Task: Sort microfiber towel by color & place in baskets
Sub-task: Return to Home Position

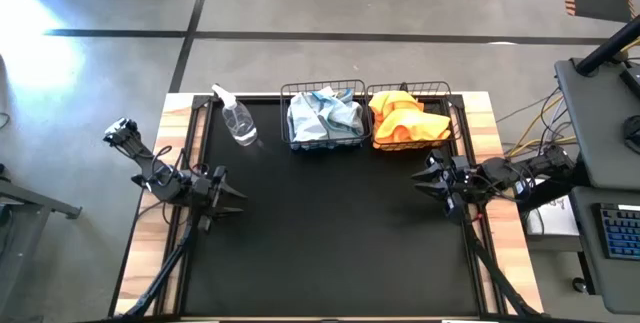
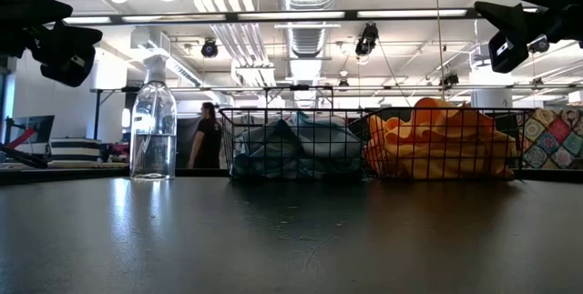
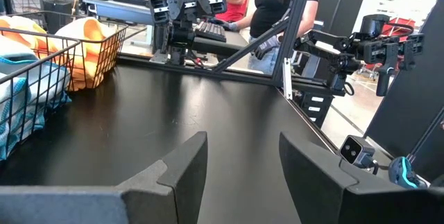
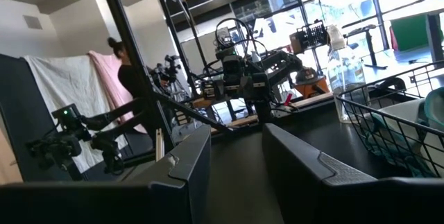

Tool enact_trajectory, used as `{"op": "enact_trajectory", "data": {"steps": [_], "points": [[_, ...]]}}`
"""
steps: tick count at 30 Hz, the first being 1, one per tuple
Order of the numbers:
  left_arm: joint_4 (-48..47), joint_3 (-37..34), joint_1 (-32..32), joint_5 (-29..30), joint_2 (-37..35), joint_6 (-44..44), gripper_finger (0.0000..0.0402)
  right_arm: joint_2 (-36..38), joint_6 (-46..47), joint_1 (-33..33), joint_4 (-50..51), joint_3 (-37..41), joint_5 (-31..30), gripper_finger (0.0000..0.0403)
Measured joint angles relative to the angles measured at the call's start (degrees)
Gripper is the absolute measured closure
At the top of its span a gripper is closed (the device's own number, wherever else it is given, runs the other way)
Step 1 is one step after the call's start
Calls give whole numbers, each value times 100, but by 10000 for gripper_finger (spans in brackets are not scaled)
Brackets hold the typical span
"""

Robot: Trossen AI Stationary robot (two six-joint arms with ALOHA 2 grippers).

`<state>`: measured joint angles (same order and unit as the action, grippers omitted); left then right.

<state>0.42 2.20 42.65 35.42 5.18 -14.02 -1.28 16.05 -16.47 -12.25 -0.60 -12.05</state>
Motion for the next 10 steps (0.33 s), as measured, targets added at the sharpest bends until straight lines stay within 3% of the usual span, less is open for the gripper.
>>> {"op": "enact_trajectory", "data": {"steps": [10], "points": [[0, 2, 0, -26, 0, 0, 237, 0, -2, 0, 0, 2, 2, 268]]}}
